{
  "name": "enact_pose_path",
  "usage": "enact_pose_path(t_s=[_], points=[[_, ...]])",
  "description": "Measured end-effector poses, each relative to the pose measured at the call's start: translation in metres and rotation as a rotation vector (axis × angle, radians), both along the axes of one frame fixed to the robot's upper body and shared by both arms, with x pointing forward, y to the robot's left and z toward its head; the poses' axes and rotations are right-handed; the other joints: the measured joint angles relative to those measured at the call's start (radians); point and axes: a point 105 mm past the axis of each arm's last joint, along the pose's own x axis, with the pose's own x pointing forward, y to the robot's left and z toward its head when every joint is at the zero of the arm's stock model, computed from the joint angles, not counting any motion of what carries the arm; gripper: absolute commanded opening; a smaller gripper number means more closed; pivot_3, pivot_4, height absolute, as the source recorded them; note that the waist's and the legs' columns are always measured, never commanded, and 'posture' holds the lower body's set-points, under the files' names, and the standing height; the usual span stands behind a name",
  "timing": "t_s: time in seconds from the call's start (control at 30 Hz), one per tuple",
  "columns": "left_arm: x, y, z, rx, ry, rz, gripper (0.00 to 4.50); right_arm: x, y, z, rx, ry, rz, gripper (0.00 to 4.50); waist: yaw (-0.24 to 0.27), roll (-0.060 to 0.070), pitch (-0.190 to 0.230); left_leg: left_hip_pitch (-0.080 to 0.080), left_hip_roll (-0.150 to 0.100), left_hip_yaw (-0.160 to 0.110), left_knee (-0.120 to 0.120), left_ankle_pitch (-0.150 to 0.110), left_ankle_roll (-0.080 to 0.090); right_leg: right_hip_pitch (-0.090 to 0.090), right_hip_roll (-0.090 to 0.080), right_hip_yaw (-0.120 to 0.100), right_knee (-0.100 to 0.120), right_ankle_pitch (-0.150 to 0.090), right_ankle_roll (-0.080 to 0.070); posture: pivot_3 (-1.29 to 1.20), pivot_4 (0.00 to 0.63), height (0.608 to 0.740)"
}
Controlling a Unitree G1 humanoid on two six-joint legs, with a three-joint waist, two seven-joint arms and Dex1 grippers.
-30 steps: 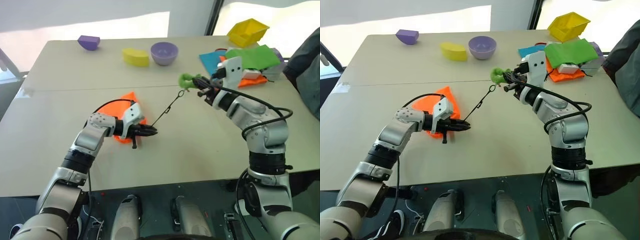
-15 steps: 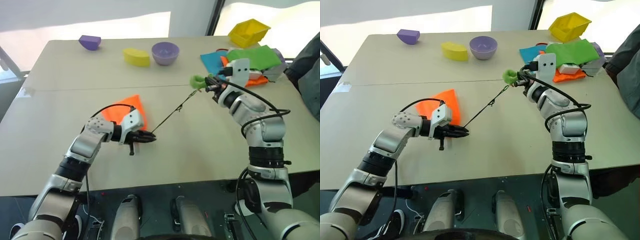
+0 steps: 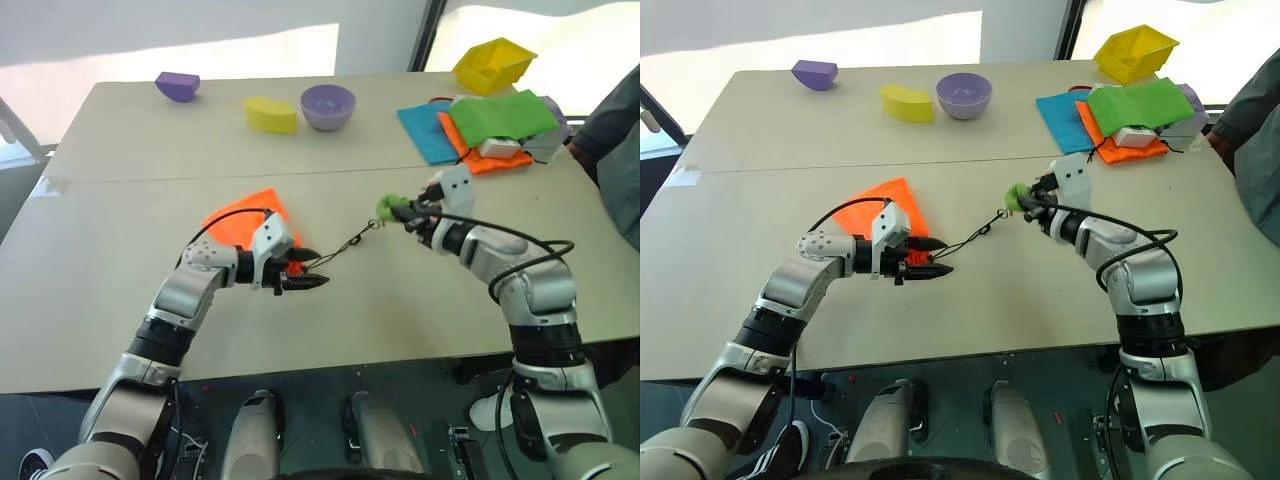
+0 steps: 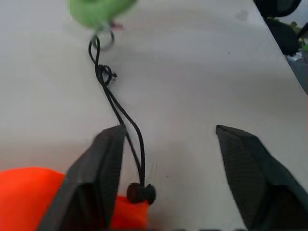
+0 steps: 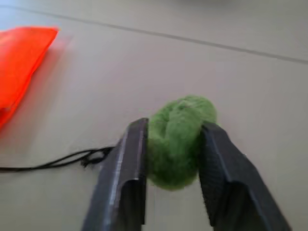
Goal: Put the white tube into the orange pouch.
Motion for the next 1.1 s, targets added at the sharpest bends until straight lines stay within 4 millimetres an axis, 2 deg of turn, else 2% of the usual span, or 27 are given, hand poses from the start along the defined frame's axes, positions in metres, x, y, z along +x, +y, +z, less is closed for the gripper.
enact_pose_path(t_s=[0.03,0.1,0.27,0.37,0.47,0.53,0.6,0.63,0.73,0.83,0.93,1.0,1.1], points=[[0.0,0.001,0.007,-0.032,0.0,0.0,4.5,-0.002,0.001,0.0,0.0,0.002,0.012,3.08,-0.001,0.0,0.0,0.0,0.0,0.0,0.001,0.0,0.0,0.0,0.0,0.0,0.001,0.0,0.0,0.0,0.15,0.74],[-0.004,0.003,0.023,-0.079,-0.015,-0.022,4.5,-0.005,-0.001,0.005,-0.031,-0.014,0.04,4.07,-0.001,0.0,0.0,0.0,0.0,0.0,0.003,0.0,0.0,0.0,-0.001,0.0,0.002,0.0,0.0,0.0,0.15,0.74],[-0.007,0.018,0.052,-0.144,-0.092,0.01,4.5,-0.017,-0.011,0.013,-0.106,-0.037,0.123,4.07,0.001,0.0,0.0,0.002,0.0,0.0,0.004,0.0,0.0,0.002,-0.002,0.0,0.002,-0.002,-0.003,0.0,0.15,0.74],[-0.001,0.024,0.064,-0.176,-0.159,0.075,4.5,-0.021,-0.011,0.015,-0.12,-0.059,0.169,4.07,0.003,0.0,0.0,0.001,0.0,0.0,0.004,0.0,0.0,0.002,-0.001,0.0,0.002,-0.001,-0.002,0.0,0.15,0.74],[0.008,0.04,0.071,-0.199,-0.186,0.19,4.5,-0.022,-0.011,0.024,-0.115,-0.11,0.197,4.07,0.0,0.0,0.0,0.002,0.0,0.0,0.004,0.0,0.0,0.002,-0.001,0.0,0.002,0.0,-0.001,0.0,0.15,0.74],[0.008,0.057,0.057,-0.134,-0.172,0.264,4.5,-0.028,-0.011,0.027,-0.115,-0.143,0.223,4.07,-0.002,0.0,0.0,0.002,0.0,0.0,0.002,0.0,0.0,0.002,-0.001,0.0,0.002,0.0,0.0,0.0,0.15,0.74],[0.006,0.08,0.033,-0.073,-0.115,0.361,4.5,-0.035,-0.013,0.024,-0.114,-0.149,0.237,4.07,-0.002,0.0,0.0,0.002,0.001,0.0,0.001,0.0,0.0,0.001,-0.001,0.0,0.002,0.0,0.0,0.0,0.15,0.74],[0.006,0.085,0.028,-0.07,-0.097,0.385,4.5,-0.037,-0.014,0.021,-0.111,-0.144,0.237,4.07,0.001,0.0,0.0,0.0,0.001,0.0,0.001,0.0,0.0,0.0,-0.001,0.0,0.002,0.0,0.0,0.0,0.15,0.74],[0.002,0.1,0.029,-0.079,-0.092,0.438,4.5,-0.045,-0.011,0.019,-0.116,-0.162,0.267,4.07,0.007,0.0,0.0,0.0,0.001,0.0,0.002,0.0,0.0,0.0,-0.002,0.0,0.002,-0.001,-0.001,0.0,0.15,0.74],[-0.006,0.136,0.03,-0.058,-0.109,0.559,4.5,-0.058,-0.018,0.005,-0.135,-0.137,0.275,4.07,0.002,0.0,0.0,0.001,0.001,0.0,0.002,0.0,0.0,0.001,-0.005,0.001,0.001,-0.002,-0.004,0.0,0.15,0.74],[-0.015,0.163,0.02,-0.052,-0.106,0.688,4.5,-0.063,-0.023,-0.007,-0.146,-0.104,0.269,4.07,-0.002,0.0,0.0,0.002,0.002,0.0,0.002,0.0,0.0,0.001,-0.006,0.002,-0.001,-0.002,-0.005,0.0,0.15,0.74],[-0.021,0.17,0.011,-0.046,-0.083,0.728,4.5,-0.062,-0.024,-0.006,-0.151,-0.115,0.269,4.07,-0.001,0.0,0.0,0.002,0.002,0.0,0.002,0.0,0.0,0.001,-0.008,0.002,-0.001,-0.001,-0.006,0.0,0.15,0.74],[-0.028,0.171,0.007,-0.032,-0.079,0.735,4.5,-0.061,-0.023,-0.003,-0.152,-0.133,0.28,4.07,0.002,0.0,0.0,0.002,0.003,0.001,0.001,-0.002,-0.003,0.001,-0.011,0.002,-0.003,0.0,-0.009,0.0,0.15,0.74]])
